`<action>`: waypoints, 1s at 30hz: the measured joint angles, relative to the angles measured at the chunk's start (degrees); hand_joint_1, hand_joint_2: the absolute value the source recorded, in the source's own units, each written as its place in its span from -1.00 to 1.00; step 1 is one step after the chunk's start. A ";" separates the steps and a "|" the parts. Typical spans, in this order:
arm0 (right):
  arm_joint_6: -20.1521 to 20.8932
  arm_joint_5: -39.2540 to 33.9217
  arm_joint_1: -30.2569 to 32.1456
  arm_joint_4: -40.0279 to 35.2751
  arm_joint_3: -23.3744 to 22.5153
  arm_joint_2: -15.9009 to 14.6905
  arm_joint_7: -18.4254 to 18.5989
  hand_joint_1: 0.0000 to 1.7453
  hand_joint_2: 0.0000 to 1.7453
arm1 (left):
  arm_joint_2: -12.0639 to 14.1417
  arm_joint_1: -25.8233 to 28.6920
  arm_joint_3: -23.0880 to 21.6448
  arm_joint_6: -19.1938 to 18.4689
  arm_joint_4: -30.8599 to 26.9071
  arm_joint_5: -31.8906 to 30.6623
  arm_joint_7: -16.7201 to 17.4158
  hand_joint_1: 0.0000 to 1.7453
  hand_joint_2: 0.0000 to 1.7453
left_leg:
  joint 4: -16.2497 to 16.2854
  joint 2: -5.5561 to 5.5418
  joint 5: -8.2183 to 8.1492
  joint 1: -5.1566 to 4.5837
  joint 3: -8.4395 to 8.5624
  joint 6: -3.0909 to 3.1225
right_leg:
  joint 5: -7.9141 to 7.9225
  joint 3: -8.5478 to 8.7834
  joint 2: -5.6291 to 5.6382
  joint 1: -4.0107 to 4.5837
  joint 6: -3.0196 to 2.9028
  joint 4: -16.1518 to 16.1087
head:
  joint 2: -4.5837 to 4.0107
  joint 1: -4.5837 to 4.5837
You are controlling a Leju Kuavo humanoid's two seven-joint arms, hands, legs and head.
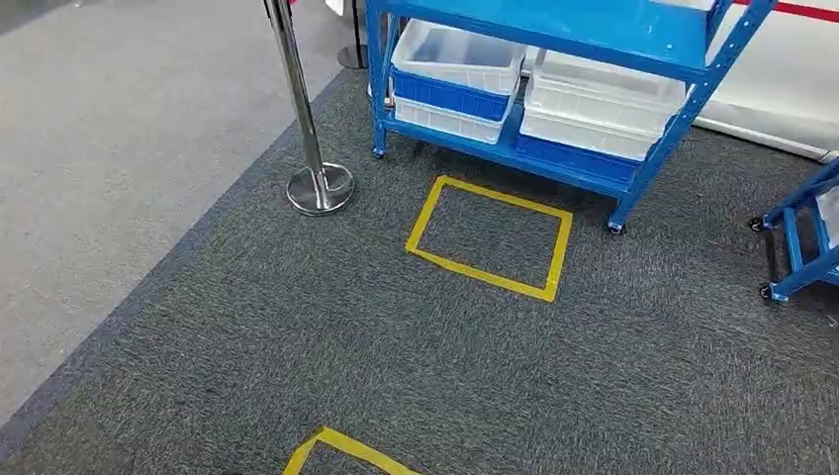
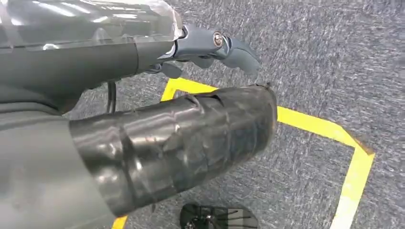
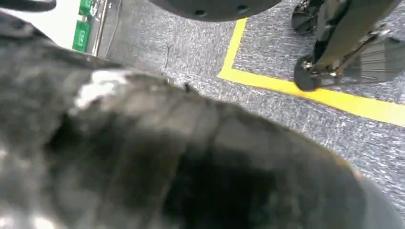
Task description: Take the parts from the cabinet and place them on the table.
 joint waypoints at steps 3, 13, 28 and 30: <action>0.22 0.11 0.05 0.00 0.09 0.00 0.09 -1.00 -1.00 | 0.04 -0.11 -0.02 -0.02 0.00 -0.13 0.00 -1.00 -1.00 | -0.46 0.11 -0.01 0.11 0.37 -0.98 | -0.07 -0.01 0.11 0.16 -0.70 -0.38 | 0.00 0.02; 0.65 0.39 0.12 0.00 0.24 0.02 0.17 -1.00 -1.00 | 0.35 0.12 -0.04 -0.04 0.00 -0.35 0.02 -1.00 -1.00 | 3.94 -0.27 1.11 0.34 -2.60 -1.39 | -0.87 2.04 0.64 -0.25 -1.64 -0.92 | 0.00 -0.33; 0.98 0.55 0.17 0.09 0.28 0.13 0.17 -1.00 -1.00 | 0.28 0.24 -0.11 -0.11 0.00 -0.44 0.00 -1.00 -1.00 | -0.80 -0.27 -1.02 0.54 2.15 0.55 | 0.89 -3.82 0.27 -1.12 1.07 5.96 | 0.00 -0.04; 1.05 0.55 0.27 0.09 0.28 0.13 0.17 -1.00 -1.00 | 0.22 0.14 -0.11 -0.15 0.00 -0.50 -0.02 -1.00 -1.00 | -0.59 -0.19 -1.80 0.16 2.37 -0.28 | 1.30 -1.49 -0.01 -0.39 0.54 0.83 | 0.00 0.00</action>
